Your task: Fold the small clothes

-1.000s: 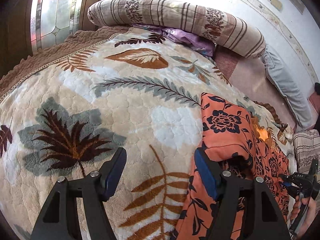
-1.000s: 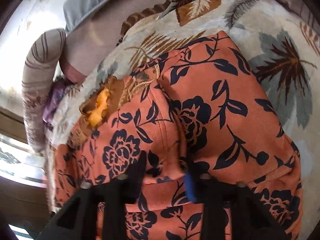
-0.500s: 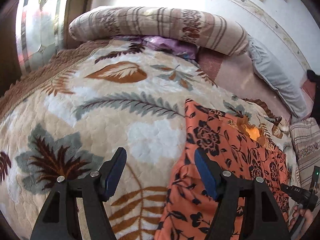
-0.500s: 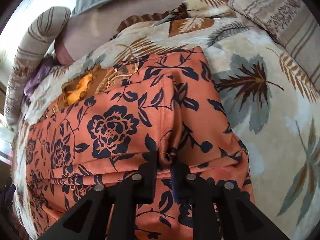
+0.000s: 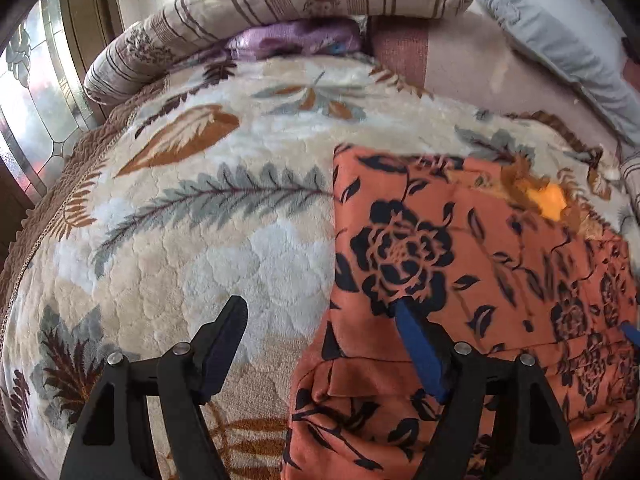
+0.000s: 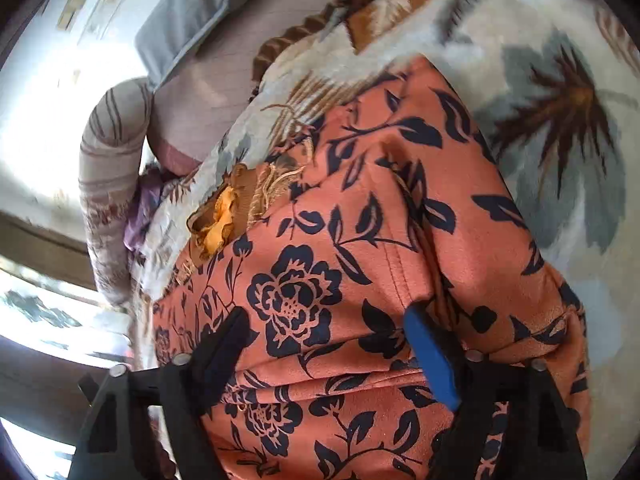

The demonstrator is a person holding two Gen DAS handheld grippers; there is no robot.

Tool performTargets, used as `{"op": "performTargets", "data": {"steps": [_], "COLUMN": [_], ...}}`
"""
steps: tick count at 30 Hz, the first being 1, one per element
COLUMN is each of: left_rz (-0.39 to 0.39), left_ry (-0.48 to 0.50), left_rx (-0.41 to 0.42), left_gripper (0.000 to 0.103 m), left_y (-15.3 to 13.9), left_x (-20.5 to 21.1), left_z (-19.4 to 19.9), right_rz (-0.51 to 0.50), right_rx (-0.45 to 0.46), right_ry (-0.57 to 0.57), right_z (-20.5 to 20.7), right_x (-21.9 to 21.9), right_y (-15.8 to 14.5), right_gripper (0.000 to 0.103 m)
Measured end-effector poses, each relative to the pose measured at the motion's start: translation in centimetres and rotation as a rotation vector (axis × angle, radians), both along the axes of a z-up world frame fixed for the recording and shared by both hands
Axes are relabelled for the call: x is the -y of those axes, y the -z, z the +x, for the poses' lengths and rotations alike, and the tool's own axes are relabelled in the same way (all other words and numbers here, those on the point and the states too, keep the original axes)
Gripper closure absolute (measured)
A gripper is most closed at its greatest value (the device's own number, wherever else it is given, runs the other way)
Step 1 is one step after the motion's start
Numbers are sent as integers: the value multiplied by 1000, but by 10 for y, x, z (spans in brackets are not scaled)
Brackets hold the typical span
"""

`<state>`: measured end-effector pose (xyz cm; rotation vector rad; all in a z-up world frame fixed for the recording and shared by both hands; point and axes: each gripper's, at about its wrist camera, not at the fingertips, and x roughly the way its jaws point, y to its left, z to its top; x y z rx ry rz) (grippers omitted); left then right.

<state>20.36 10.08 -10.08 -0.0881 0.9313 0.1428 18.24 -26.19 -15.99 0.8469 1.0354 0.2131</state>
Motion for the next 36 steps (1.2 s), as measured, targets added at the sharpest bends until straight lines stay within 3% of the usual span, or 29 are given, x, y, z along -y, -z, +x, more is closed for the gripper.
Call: {"op": "performTargets", "data": {"steps": [2,3,6,7,8,9,10,13,15,17,18,20,23,25,31,36], "left_rz": [1,12,72,49,24,5,-3,36,58,39,0,-37,-5,-36,-88,-143], "left_ry": [15,30,82,67,42,35,33,23,19,24,-2,-20,-27,-15,27,61], "left_rx": [85,87,-103,-80,-53,-68,-76,15,-1,-100,-73,-88,-19,18,100,104], "left_gripper": [21,17,15,14,14,14,14,14,14,11,11,11,11,11,11,11], "left_y": [-13,-11,30,33,31,30,28,11,17,36,32,24,5,-7,-33,-29], "left_x": [3,8,21,19,16,14,13,12,12,9,3,-4,-6,-7,-10,-4], "left_z": [-8,-7,12,9,6,6,6,-1,5,15,12,7,-9,-28,-105,-167], "right_rz": [34,48,110,98,60,16,58,88,95,7,-24,5,11,21,-8,-56], "right_rx": [53,80,162,171,141,44,2,115,193,166,81,124,249,296,244,241], "right_ry": [27,33,-10,-6,5,26,49,43,25,8,1,31,-5,-54,-17,-33], "right_z": [-3,-2,13,20,28,36,38,38,43,60,64,45,-2,-39,-145,-216], "right_x": [7,8,7,7,5,6,11,10,6,2,4,15,12,4,-8,-5], "right_y": [-14,-22,-37,-34,-22,-5,9,-16,-29,-17,0,-6,-46,-62,-67,-70], "right_gripper": [22,22,21,17,14,14,17,16,16,12,13,15,14,14,14,14]}}
